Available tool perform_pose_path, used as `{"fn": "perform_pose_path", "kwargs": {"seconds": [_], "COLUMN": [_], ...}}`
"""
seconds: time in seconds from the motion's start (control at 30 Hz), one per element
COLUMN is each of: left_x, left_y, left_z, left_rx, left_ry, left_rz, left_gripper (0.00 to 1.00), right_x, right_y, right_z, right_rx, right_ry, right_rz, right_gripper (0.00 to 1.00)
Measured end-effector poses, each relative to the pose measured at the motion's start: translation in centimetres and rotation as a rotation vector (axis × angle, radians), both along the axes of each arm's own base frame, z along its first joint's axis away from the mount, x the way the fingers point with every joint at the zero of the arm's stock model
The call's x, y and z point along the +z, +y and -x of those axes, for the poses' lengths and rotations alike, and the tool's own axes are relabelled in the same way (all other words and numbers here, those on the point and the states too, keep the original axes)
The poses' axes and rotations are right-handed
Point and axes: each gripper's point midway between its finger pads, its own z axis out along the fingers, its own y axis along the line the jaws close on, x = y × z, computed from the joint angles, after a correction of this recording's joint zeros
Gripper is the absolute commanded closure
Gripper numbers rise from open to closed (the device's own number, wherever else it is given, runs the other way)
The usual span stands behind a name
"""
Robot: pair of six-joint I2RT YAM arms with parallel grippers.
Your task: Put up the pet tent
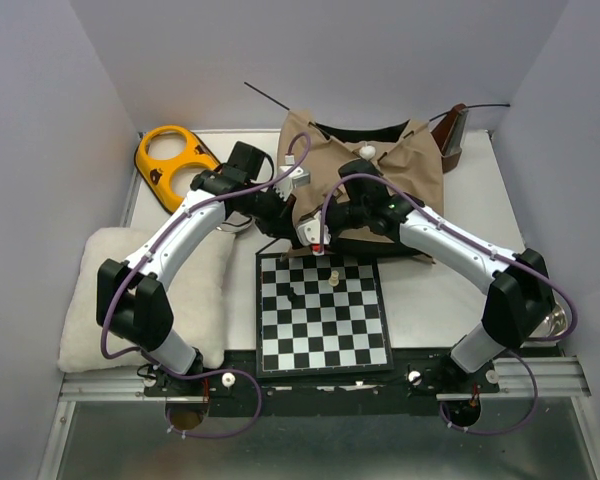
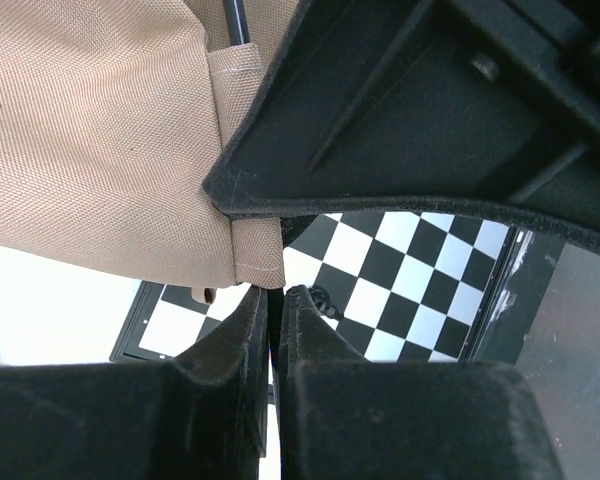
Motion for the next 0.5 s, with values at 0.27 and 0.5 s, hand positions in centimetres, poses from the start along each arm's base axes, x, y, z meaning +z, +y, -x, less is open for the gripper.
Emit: {"fn": "perform_pose_path", "kwargs": {"seconds": [0.27,0.5], "left_x": [-0.1,-0.4], "left_y": [0.8,2.2], "left_z": [0.3,1.3], "left_rx": [-0.036,-0.05], "left_ry": [-0.041,-0.028], "left_rz": [-0.005,-0.023], "left_gripper": [0.78,0.67], "right_x": [-0.1,0.0], "right_y": [0.2,0.2], "right_z": [0.5,0.5], "right_rx": [0.019,0.036], "right_ry": [0.001,-0.015], "right_rz": [0.001,0.0], "right_gripper": [0.99,0.99]}}
